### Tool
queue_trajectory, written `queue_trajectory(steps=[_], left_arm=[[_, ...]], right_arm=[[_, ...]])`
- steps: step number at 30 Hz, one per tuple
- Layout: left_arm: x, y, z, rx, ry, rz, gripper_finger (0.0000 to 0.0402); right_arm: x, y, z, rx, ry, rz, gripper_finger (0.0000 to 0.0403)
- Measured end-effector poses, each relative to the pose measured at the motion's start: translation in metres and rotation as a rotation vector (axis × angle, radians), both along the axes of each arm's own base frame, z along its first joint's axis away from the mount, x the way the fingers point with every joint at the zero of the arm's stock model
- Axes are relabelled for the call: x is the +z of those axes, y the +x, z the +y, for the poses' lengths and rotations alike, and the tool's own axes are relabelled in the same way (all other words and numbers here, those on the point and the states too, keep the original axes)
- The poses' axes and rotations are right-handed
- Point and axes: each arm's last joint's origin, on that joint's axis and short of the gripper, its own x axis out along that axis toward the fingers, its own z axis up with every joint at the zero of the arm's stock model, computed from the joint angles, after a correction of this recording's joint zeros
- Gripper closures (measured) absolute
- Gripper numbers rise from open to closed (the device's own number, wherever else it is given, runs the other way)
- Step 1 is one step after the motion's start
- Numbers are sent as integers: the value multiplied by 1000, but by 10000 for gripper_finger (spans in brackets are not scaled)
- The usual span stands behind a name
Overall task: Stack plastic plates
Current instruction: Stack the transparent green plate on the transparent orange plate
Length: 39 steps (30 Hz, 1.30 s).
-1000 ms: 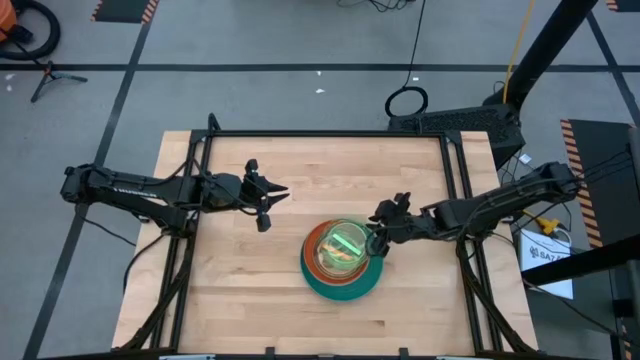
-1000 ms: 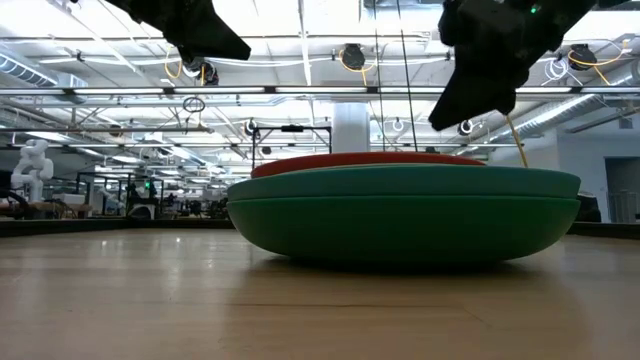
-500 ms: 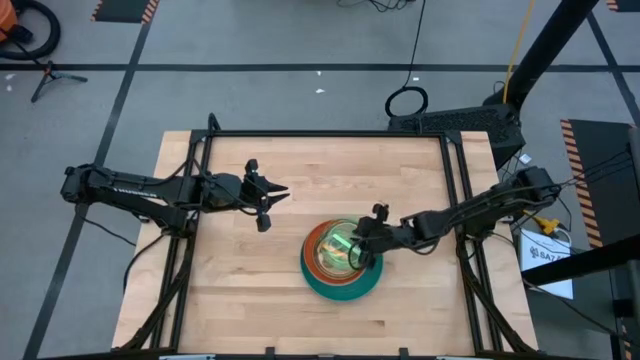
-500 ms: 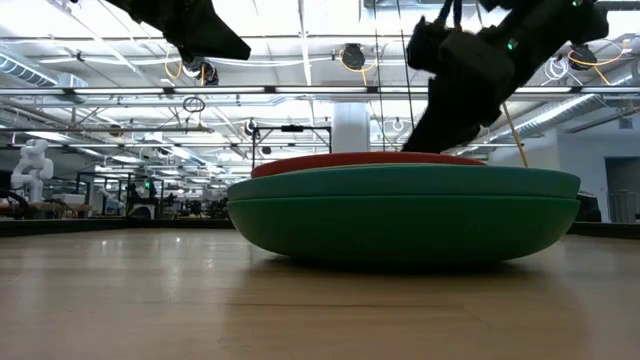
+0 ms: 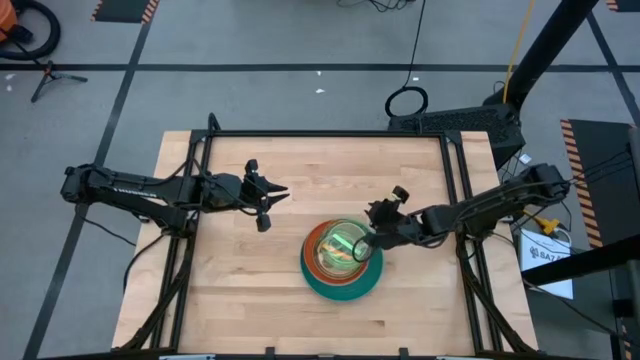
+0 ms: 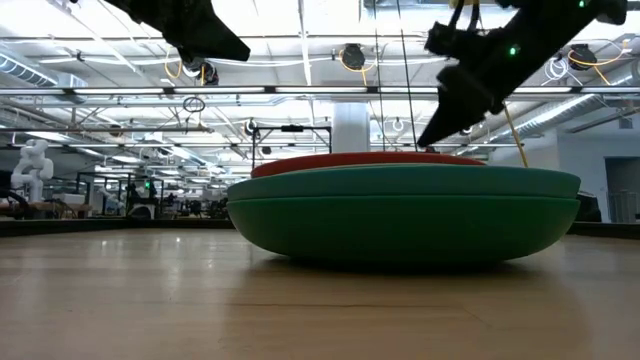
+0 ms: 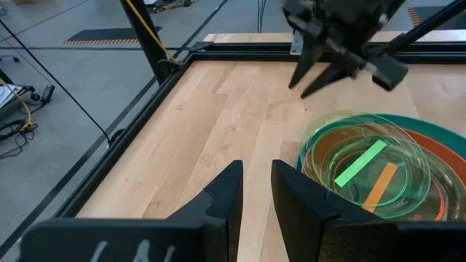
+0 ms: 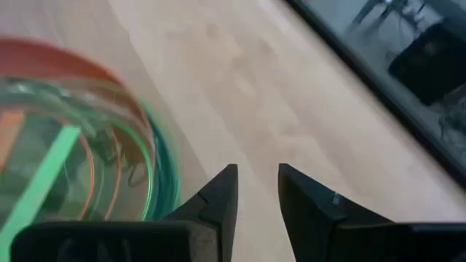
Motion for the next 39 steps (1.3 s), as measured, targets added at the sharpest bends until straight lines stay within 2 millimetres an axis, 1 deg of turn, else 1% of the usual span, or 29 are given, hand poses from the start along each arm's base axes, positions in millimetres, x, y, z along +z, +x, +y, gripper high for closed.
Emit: queue_trajectory(steps=[4, 10, 19, 22, 27, 31, 34, 39], left_arm=[[0, 0, 0, -1, 2, 0, 321], [0, 0, 0, -1, 2, 0, 321], [0, 0, 0, -1, 2, 0, 321], [0, 0, 0, -1, 2, 0, 321], [0, 0, 0, -1, 3, 0, 321], [0, 0, 0, -1, 3, 0, 321], [0, 0, 0, -1, 3, 0, 321], [0, 0, 0, -1, 3, 0, 321]], right_arm=[[-12, 3, 5, 13, 44, 36, 310], [-24, 9, 14, 51, 114, 52, 310], [-17, 17, 23, 130, 127, -34, 310], [-18, 17, 23, 140, 111, -26, 310], [-18, 14, 19, 76, 17, -9, 310], [-18, 13, 17, 48, 7, -15, 310], [-21, 14, 17, 43, 11, -11, 310], [-31, 18, 20, 67, 51, 20, 310]])
